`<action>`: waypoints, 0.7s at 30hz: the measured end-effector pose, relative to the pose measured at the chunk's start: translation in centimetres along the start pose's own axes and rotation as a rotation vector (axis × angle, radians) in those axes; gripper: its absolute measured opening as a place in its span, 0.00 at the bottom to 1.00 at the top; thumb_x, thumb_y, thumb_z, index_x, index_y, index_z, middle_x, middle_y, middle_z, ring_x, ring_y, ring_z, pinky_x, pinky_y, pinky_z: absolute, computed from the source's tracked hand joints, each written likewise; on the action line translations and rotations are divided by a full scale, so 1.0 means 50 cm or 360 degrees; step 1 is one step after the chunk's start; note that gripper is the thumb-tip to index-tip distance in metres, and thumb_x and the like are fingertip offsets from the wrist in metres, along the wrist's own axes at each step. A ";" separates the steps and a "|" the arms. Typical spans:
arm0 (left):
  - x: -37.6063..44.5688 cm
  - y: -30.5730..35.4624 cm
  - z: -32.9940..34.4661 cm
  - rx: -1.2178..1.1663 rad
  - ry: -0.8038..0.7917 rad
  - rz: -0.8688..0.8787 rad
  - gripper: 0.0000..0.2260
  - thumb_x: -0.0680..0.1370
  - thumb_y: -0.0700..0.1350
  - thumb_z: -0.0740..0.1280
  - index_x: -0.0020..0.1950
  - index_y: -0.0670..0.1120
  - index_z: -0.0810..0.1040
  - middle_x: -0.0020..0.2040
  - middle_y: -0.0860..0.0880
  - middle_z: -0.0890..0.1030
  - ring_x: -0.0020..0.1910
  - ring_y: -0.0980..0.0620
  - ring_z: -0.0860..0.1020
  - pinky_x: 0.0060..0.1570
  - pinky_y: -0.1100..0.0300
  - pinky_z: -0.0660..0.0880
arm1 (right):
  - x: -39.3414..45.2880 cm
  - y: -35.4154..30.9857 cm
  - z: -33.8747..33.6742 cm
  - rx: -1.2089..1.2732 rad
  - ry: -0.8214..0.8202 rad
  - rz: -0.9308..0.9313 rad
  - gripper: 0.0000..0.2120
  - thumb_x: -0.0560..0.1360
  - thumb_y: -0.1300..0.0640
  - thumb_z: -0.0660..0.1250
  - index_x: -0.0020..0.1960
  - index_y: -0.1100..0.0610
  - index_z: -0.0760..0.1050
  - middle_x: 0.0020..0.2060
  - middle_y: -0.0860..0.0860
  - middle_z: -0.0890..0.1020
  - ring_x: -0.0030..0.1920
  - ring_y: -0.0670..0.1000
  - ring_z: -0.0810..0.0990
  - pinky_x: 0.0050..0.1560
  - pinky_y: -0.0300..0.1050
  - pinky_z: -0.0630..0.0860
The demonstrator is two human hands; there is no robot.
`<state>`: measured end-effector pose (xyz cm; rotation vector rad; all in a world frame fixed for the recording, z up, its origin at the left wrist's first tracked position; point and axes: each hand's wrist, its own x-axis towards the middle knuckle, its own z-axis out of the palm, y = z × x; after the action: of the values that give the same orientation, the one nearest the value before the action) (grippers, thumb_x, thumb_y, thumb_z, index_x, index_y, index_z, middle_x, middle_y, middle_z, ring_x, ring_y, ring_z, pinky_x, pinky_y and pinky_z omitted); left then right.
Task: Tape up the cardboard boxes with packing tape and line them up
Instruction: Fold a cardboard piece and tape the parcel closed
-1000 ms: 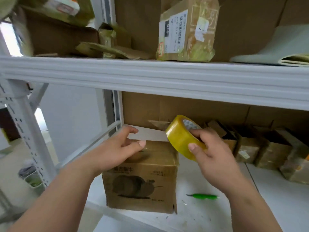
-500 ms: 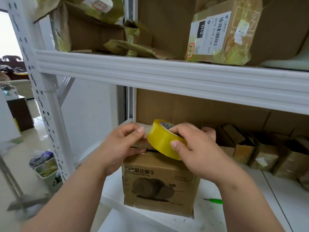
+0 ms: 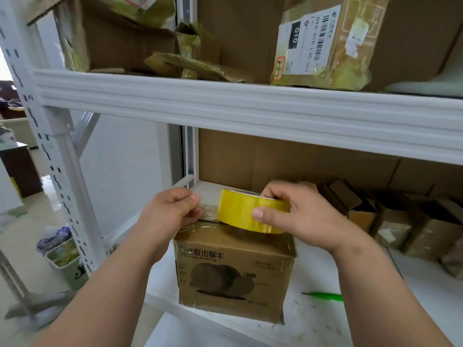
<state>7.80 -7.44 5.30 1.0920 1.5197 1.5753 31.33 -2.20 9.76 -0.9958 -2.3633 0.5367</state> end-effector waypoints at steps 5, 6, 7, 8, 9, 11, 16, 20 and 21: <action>0.006 0.003 -0.009 -0.0162 0.0142 -0.0082 0.12 0.81 0.40 0.65 0.38 0.37 0.76 0.38 0.41 0.75 0.43 0.45 0.83 0.45 0.59 0.82 | -0.019 0.002 -0.068 0.0051 0.0258 -0.0039 0.20 0.61 0.31 0.66 0.41 0.45 0.79 0.35 0.45 0.81 0.38 0.42 0.78 0.34 0.32 0.69; 0.007 0.003 -0.009 -0.0177 0.0162 -0.0094 0.12 0.81 0.39 0.65 0.39 0.37 0.75 0.38 0.41 0.75 0.42 0.46 0.83 0.43 0.60 0.82 | -0.026 0.010 -0.083 0.0086 0.0297 -0.0016 0.20 0.60 0.32 0.67 0.41 0.46 0.80 0.35 0.45 0.82 0.38 0.41 0.79 0.34 0.32 0.70; 0.009 0.002 -0.008 -0.0200 0.0173 -0.0105 0.11 0.81 0.39 0.65 0.39 0.36 0.75 0.38 0.41 0.74 0.42 0.46 0.83 0.42 0.61 0.82 | -0.032 0.020 -0.095 0.0130 0.0317 0.0029 0.21 0.59 0.31 0.68 0.41 0.47 0.81 0.36 0.45 0.83 0.37 0.41 0.79 0.35 0.33 0.71; 0.010 0.002 -0.005 -0.0225 0.0181 -0.0116 0.11 0.81 0.38 0.65 0.39 0.36 0.74 0.38 0.41 0.74 0.41 0.47 0.82 0.41 0.61 0.82 | -0.038 0.031 -0.104 0.0180 0.0334 0.0084 0.22 0.58 0.32 0.69 0.41 0.48 0.82 0.36 0.45 0.84 0.36 0.40 0.80 0.35 0.33 0.72; 0.010 0.002 -0.002 -0.0241 0.0186 -0.0121 0.11 0.81 0.38 0.64 0.39 0.37 0.74 0.38 0.41 0.74 0.41 0.47 0.82 0.41 0.61 0.82 | -0.044 0.042 -0.109 0.0237 0.0349 0.0145 0.22 0.58 0.32 0.70 0.41 0.49 0.83 0.36 0.45 0.85 0.35 0.39 0.80 0.35 0.34 0.73; 0.012 0.002 0.005 -0.0274 0.0188 -0.0121 0.12 0.81 0.37 0.64 0.37 0.38 0.72 0.37 0.41 0.74 0.40 0.48 0.82 0.42 0.60 0.83 | -0.053 0.059 -0.116 0.0300 0.0342 0.0256 0.25 0.58 0.32 0.69 0.38 0.52 0.82 0.33 0.48 0.84 0.31 0.40 0.78 0.32 0.34 0.71; 0.020 0.003 0.018 -0.0373 0.0232 -0.0134 0.13 0.81 0.34 0.62 0.36 0.38 0.72 0.34 0.42 0.74 0.37 0.48 0.82 0.45 0.58 0.83 | -0.066 0.091 -0.119 0.0279 0.0151 0.0412 0.31 0.50 0.23 0.65 0.28 0.52 0.77 0.26 0.48 0.75 0.27 0.43 0.72 0.32 0.41 0.66; 0.023 0.004 0.021 -0.0456 0.0301 -0.0161 0.13 0.80 0.33 0.61 0.35 0.39 0.70 0.31 0.44 0.73 0.32 0.51 0.82 0.46 0.56 0.83 | -0.073 0.122 -0.134 0.0396 0.0061 0.0265 0.39 0.48 0.17 0.66 0.32 0.54 0.77 0.28 0.48 0.75 0.29 0.44 0.71 0.32 0.38 0.65; 0.023 0.002 0.019 -0.0487 0.0310 -0.0171 0.13 0.80 0.33 0.61 0.35 0.40 0.69 0.29 0.45 0.74 0.31 0.51 0.82 0.46 0.56 0.83 | -0.079 0.123 -0.139 0.0447 0.0020 0.0214 0.37 0.49 0.17 0.66 0.32 0.52 0.77 0.27 0.47 0.74 0.28 0.43 0.70 0.30 0.34 0.64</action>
<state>8.18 -6.03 5.50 0.6929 1.3753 1.8071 41.14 -0.02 10.74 -1.0266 -2.1441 0.8831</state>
